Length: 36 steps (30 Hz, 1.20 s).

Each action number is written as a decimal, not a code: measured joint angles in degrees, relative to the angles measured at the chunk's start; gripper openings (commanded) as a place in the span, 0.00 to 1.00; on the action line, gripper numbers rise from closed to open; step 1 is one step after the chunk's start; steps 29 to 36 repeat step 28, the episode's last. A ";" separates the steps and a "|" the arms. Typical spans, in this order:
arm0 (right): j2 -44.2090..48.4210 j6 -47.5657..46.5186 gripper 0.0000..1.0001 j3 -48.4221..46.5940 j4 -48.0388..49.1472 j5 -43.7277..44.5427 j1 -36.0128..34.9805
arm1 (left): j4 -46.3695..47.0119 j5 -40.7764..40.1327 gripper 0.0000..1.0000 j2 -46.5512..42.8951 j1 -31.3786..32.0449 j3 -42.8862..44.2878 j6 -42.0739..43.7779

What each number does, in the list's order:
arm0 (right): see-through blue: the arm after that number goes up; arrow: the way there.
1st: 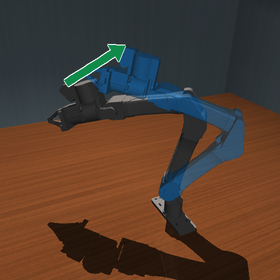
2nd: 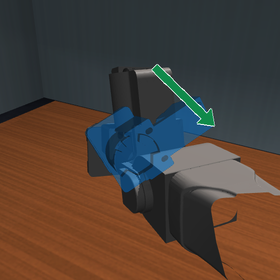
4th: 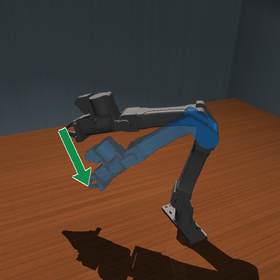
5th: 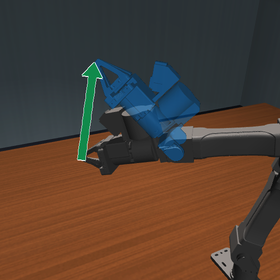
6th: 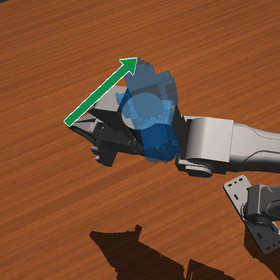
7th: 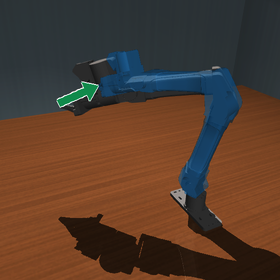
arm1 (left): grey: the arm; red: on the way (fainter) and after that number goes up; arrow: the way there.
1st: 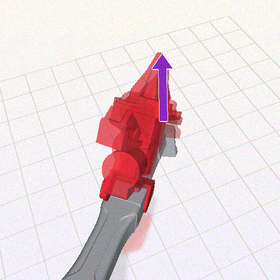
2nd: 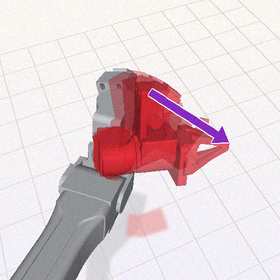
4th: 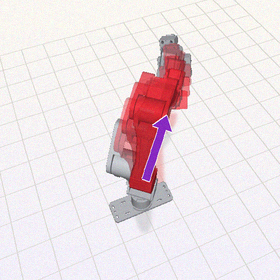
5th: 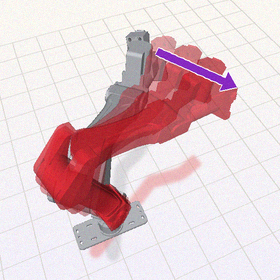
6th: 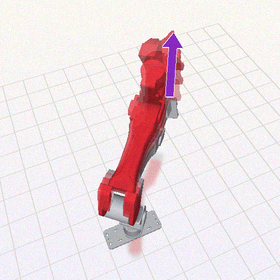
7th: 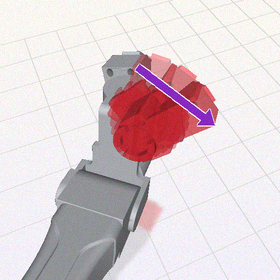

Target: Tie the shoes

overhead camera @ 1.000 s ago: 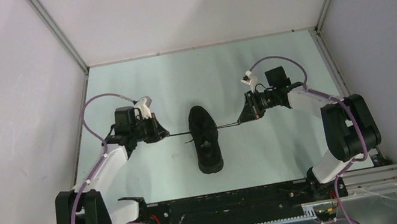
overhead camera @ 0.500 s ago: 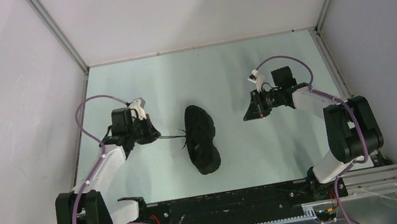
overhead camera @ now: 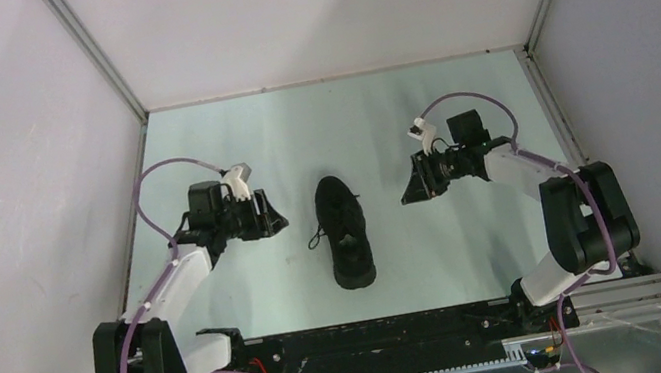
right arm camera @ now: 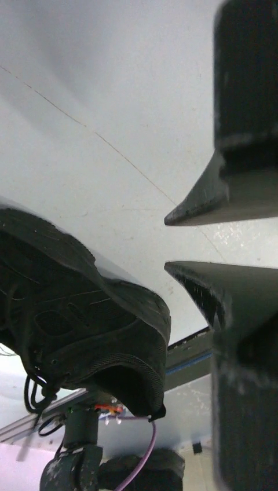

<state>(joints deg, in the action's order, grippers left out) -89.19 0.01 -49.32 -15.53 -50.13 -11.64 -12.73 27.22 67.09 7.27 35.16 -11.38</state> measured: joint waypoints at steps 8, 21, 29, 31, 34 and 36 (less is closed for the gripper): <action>1.79 -7.48 0.99 -12.83 -9.70 6.23 3.56 | -5.97 -3.17 0.99 1.84 -0.11 9.75 4.33; 9.18 -8.48 1.00 -28.28 -15.74 36.41 9.07 | -16.52 -13.66 1.00 1.44 -2.01 33.33 8.85; 10.54 -4.76 1.00 -30.77 -19.58 38.53 16.94 | -22.18 -19.32 1.00 1.03 -2.03 37.97 8.87; 10.54 -4.76 1.00 -30.77 -19.58 38.53 16.94 | -22.18 -19.32 1.00 1.03 -2.03 37.97 8.87; 10.54 -4.76 1.00 -30.77 -19.58 38.53 16.94 | -22.18 -19.32 1.00 1.03 -2.03 37.97 8.87; 10.54 -4.76 1.00 -30.77 -19.58 38.53 16.94 | -22.18 -19.32 1.00 1.03 -2.03 37.97 8.87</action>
